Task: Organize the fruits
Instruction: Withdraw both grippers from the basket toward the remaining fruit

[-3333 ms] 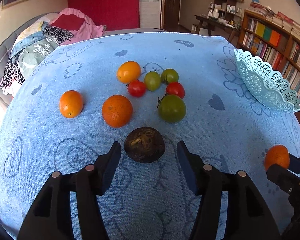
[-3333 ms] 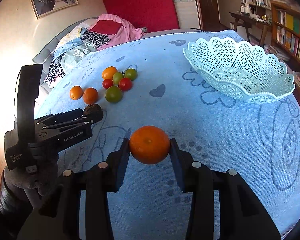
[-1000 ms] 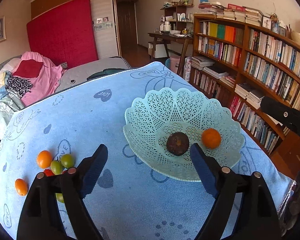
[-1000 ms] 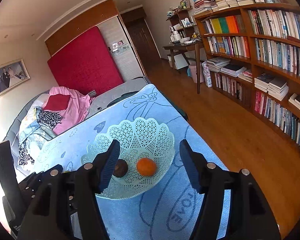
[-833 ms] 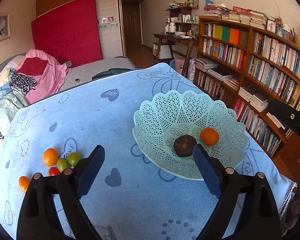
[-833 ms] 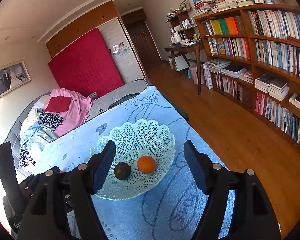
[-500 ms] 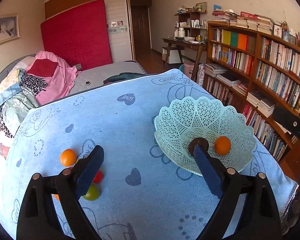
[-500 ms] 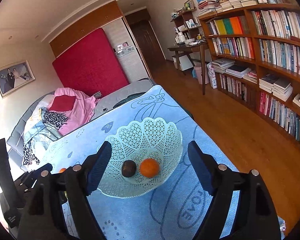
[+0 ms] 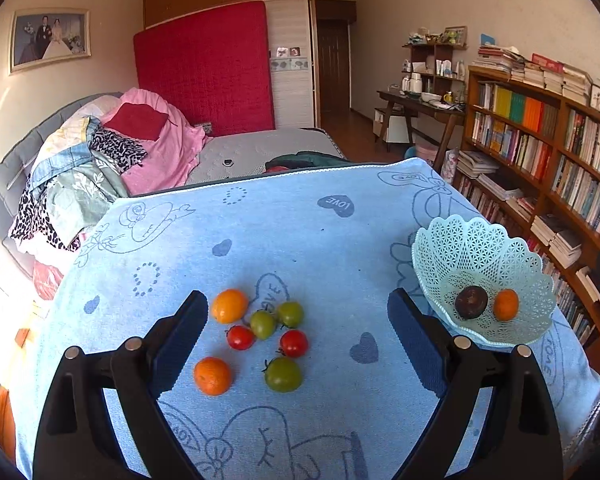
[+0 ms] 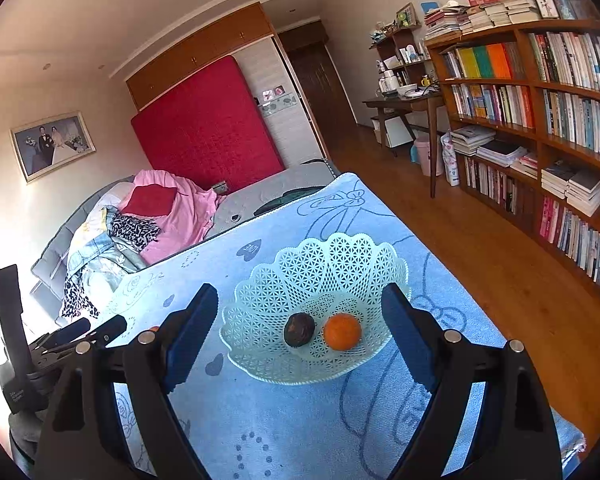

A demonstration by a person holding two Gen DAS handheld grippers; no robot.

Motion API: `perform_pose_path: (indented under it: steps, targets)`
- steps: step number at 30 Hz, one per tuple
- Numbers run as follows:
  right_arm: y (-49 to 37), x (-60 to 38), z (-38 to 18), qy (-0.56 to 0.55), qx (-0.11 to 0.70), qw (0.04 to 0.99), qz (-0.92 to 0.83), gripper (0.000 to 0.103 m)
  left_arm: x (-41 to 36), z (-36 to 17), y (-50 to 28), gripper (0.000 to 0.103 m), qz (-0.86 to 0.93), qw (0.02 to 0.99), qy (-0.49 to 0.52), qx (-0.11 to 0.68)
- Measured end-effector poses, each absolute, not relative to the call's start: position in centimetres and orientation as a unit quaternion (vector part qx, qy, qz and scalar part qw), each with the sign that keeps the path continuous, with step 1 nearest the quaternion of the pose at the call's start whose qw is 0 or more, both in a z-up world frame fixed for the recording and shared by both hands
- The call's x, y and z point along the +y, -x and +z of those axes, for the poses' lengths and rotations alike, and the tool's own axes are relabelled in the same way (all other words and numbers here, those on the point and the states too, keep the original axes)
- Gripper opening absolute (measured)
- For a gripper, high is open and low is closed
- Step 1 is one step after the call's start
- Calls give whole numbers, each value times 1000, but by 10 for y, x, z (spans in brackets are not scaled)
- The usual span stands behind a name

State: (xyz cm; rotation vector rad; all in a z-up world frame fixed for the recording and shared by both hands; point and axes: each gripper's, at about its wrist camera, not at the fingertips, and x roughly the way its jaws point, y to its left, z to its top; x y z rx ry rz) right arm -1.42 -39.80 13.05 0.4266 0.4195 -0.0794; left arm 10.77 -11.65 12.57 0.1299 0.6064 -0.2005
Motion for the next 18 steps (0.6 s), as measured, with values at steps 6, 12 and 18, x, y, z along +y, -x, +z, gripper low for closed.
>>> perform_pose_path:
  steps: [6, 12, 18]
  targets:
    - [15, -380, 132, -196, 210, 958, -17, 85, -77, 126, -110, 91, -61, 950, -50, 302]
    - [12, -360, 131, -182, 219, 959, 3, 85, -48, 116, -111, 91, -33, 948, -37, 314]
    - [6, -340, 125, -167, 234, 957, 21, 85, -32, 95, -118, 91, -18, 941, -28, 337]
